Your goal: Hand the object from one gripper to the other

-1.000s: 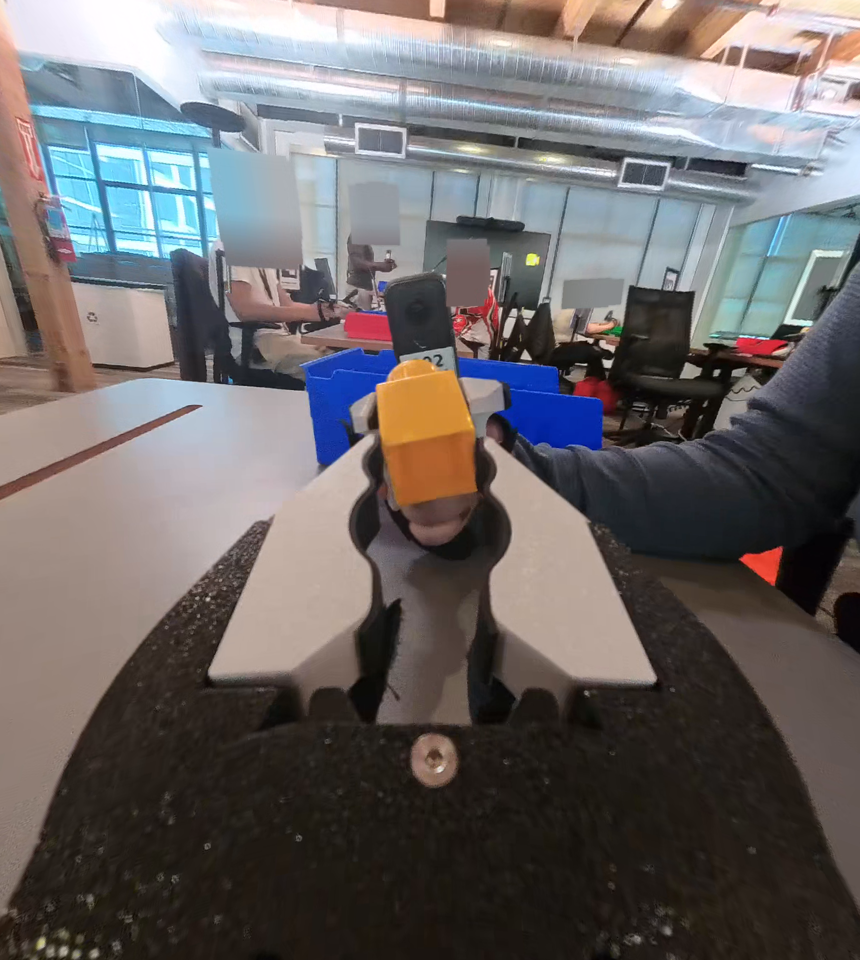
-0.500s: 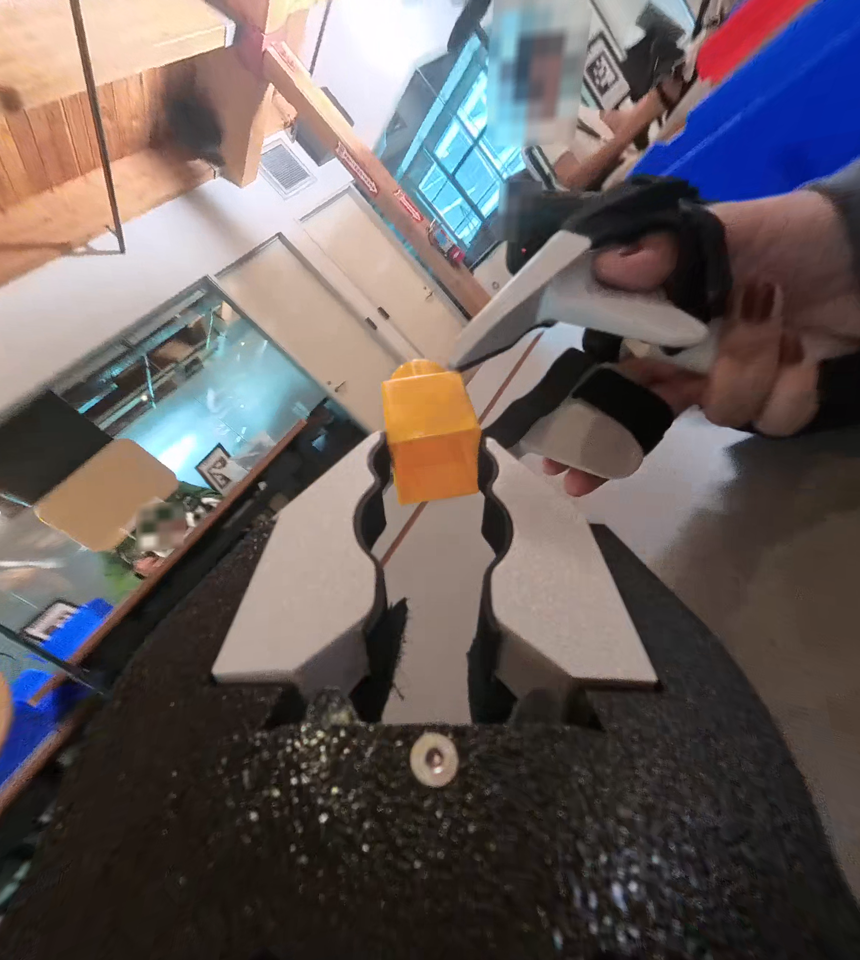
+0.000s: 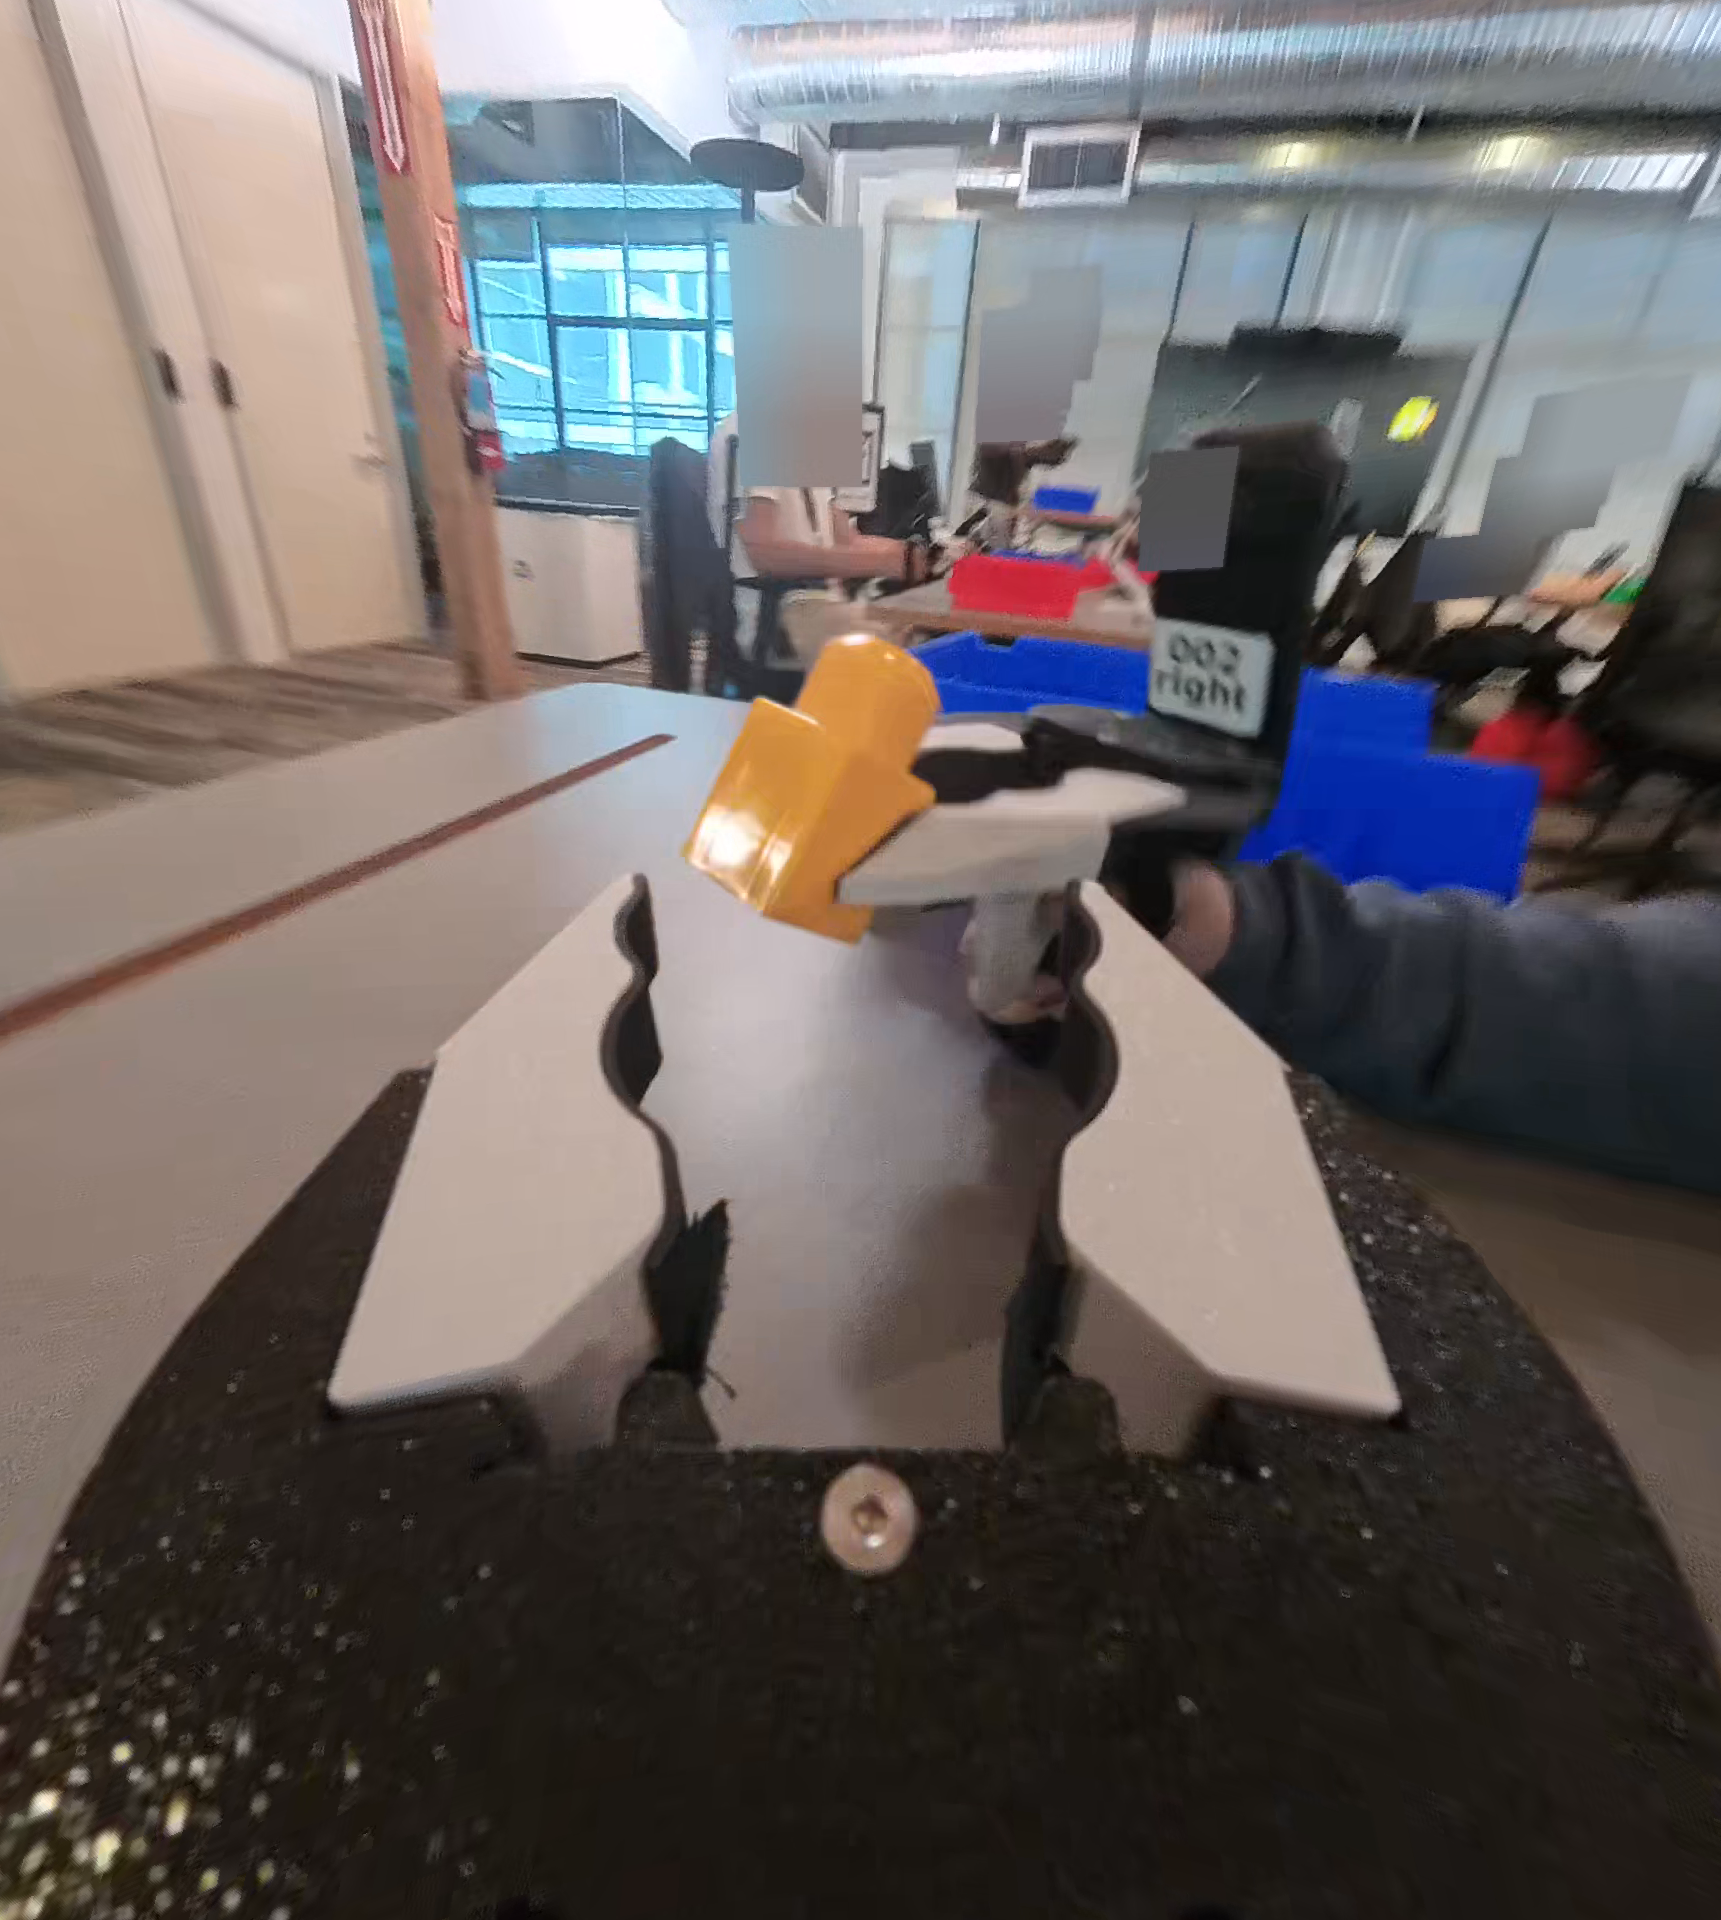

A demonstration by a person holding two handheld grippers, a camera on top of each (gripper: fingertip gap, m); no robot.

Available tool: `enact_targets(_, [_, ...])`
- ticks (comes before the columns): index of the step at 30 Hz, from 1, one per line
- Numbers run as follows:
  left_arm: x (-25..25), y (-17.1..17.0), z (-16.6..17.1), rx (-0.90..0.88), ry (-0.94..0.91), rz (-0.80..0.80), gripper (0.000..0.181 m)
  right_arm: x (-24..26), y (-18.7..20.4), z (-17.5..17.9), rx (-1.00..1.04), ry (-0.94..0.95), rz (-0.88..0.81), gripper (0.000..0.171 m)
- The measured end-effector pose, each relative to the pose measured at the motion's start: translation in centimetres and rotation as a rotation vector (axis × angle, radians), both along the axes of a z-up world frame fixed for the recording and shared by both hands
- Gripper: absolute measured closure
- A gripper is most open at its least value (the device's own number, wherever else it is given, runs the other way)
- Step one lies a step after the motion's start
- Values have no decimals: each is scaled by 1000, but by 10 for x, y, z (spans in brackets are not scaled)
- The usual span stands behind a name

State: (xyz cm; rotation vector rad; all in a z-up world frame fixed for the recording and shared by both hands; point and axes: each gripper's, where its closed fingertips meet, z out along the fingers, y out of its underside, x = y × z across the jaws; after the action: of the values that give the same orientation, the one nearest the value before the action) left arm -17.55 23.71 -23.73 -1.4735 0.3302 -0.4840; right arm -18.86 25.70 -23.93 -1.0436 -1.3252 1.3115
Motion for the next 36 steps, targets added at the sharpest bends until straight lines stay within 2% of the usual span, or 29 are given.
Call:
enact_targets(3, [-8,0,4,-32,-138,-34,105,-3,2,-5,474,12,-191,138])
enact_targets(6, [-11,2,2,-46,-138,-7,113,-9,-2,-15,849,-18,-308,138])
enact_targets(8, [-9,4,-2,-66,-101,8,120,-11,-5,-15,1011,-15,-358,138])
enact_targets(13, [-5,11,-14,-100,32,90,124,-12,3,-15,1117,-52,-441,138])
enact_targets(17, [-11,19,-24,-119,190,246,133,-13,5,-17,1206,-72,-474,138])
enact_targets(20, [-12,20,-27,-101,305,315,145,-14,2,-17,1259,-67,-476,138])
enact_targets(22, [-13,20,-26,-89,330,327,147,-14,1,-15,1260,-54,-481,138])
enact_targets(26, [-19,17,-15,-39,316,351,148,-12,0,-8,1095,-3,-460,137])
enact_targets(30, [-43,7,6,66,235,431,148,-10,9,-16,794,-55,-375,119])
enact_targets(33, [-56,-6,22,213,277,469,148,-9,8,-14,424,-59,-258,119])
enact_targets(36, [-56,-15,33,348,433,533,148,-7,-4,-8,-112,-94,-9,119])
